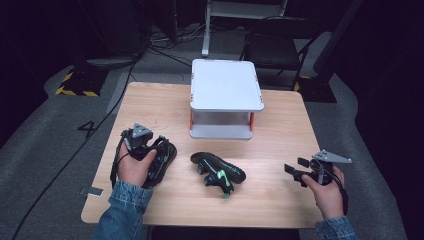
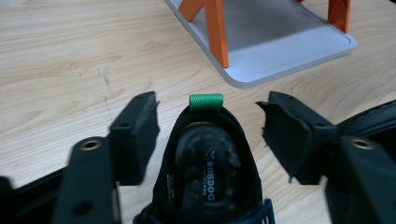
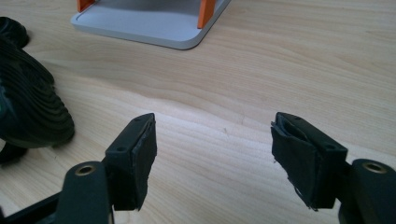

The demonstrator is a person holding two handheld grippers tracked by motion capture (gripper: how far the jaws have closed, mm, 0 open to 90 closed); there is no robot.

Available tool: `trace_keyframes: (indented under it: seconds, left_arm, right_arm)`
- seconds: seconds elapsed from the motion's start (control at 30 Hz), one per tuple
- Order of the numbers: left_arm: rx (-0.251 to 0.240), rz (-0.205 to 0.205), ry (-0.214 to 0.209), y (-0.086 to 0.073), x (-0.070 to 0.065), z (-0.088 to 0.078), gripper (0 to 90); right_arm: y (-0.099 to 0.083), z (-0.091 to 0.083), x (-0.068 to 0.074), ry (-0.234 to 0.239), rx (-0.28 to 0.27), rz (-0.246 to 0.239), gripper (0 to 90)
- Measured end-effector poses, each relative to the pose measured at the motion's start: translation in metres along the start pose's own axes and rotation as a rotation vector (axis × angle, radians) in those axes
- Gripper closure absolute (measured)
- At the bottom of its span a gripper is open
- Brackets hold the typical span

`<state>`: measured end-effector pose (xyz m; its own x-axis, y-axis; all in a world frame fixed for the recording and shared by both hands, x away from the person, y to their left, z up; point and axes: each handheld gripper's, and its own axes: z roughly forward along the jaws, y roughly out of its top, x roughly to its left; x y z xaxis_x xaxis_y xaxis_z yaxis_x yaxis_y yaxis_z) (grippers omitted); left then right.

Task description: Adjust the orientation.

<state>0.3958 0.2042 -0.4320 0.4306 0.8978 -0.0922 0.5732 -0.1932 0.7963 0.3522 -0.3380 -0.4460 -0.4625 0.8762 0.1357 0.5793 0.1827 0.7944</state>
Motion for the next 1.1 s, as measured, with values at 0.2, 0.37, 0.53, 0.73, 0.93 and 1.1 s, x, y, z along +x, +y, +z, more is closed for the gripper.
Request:
trace_keyframes:
  seconds: [0.2, 0.37, 0.53, 0.73, 0.93, 1.1]
  left_arm:
    - [0.009, 0.018, -0.022, 0.002, 0.000, 0.017, 67.5]
    - [0.021, 0.001, -0.081, 0.004, -0.002, 0.011, 73.5]
    - [0.014, 0.042, -0.180, 0.004, -0.017, -0.013, 74.3]
    - [0.041, 0.081, -0.253, -0.004, -0.036, -0.042, 76.6]
    - [0.115, 0.065, -0.351, -0.020, -0.053, -0.059, 82.9]
    - [0.217, 0.094, -0.372, -0.032, -0.066, -0.077, 84.1]
  right_arm:
    - [-0.009, -0.014, -0.010, -0.038, -0.007, 0.040, 31.4]
    - [-0.012, -0.016, -0.013, -0.050, -0.006, 0.047, 31.5]
    - [-0.003, -0.003, -0.007, -0.018, 0.001, 0.024, 31.5]
    - [0.012, 0.019, 0.005, 0.036, 0.011, -0.018, 31.4]
    - [0.028, 0.039, 0.016, 0.087, 0.019, -0.053, 31.2]
    - [0.042, 0.055, 0.028, 0.131, 0.024, -0.086, 31.0]
